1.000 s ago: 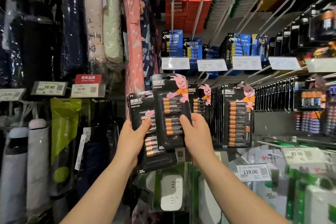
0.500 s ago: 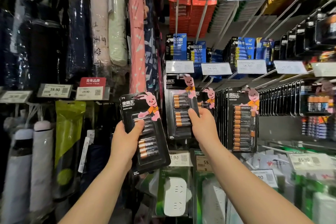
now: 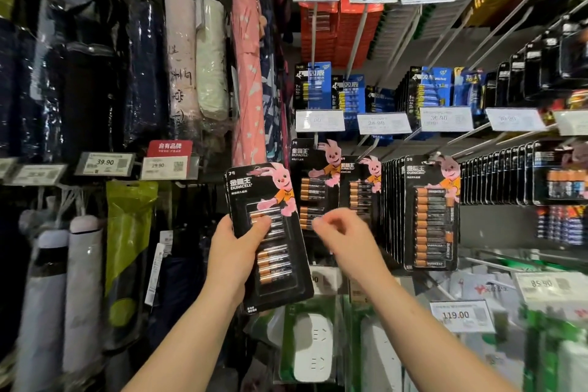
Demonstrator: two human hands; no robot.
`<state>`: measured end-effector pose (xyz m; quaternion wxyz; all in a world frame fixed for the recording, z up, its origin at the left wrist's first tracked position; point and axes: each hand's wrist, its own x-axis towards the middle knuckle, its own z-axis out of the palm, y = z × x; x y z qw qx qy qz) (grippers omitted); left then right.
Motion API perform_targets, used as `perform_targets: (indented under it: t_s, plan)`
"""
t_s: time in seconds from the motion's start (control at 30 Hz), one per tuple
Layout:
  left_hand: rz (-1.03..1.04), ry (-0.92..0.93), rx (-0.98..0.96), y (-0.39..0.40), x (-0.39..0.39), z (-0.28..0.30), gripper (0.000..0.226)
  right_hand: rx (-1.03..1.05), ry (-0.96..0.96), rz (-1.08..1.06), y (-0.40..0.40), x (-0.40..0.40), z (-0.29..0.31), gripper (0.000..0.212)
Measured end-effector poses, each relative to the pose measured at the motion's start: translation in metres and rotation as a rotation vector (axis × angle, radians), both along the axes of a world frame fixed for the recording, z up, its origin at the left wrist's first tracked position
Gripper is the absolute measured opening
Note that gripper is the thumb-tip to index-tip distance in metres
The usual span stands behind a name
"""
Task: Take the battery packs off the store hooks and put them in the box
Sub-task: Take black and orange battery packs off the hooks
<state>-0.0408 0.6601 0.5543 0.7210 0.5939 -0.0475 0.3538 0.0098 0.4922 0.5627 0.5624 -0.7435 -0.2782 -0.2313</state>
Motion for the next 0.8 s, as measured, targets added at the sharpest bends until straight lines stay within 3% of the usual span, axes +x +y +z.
perform_targets:
  t_s: [0.1, 0.3, 0.53, 0.67, 0.8]
  plan:
    - [0.005, 0.002, 0.013, -0.003, -0.001, -0.001, 0.027, -0.17, 0.1, 0.106, 0.008, -0.007, -0.005, 0.025]
    - [-0.003, -0.002, 0.048, -0.005, -0.003, -0.006, 0.027, -0.139, 0.108, 0.091, 0.007, -0.01, -0.011, 0.012]
    - [-0.023, 0.001, 0.099, -0.003, 0.0, -0.008, 0.036, 0.09, 0.028, -0.045, 0.008, -0.007, -0.012, 0.016]
    - [0.003, 0.014, 0.084, 0.007, 0.002, -0.009, 0.034, 0.237, -0.02, -0.122, -0.001, 0.002, 0.0, 0.03]
    - [0.023, 0.023, 0.054, 0.015, 0.002, -0.011, 0.034, 0.262, -0.016, -0.138, -0.005, 0.018, 0.014, 0.029]
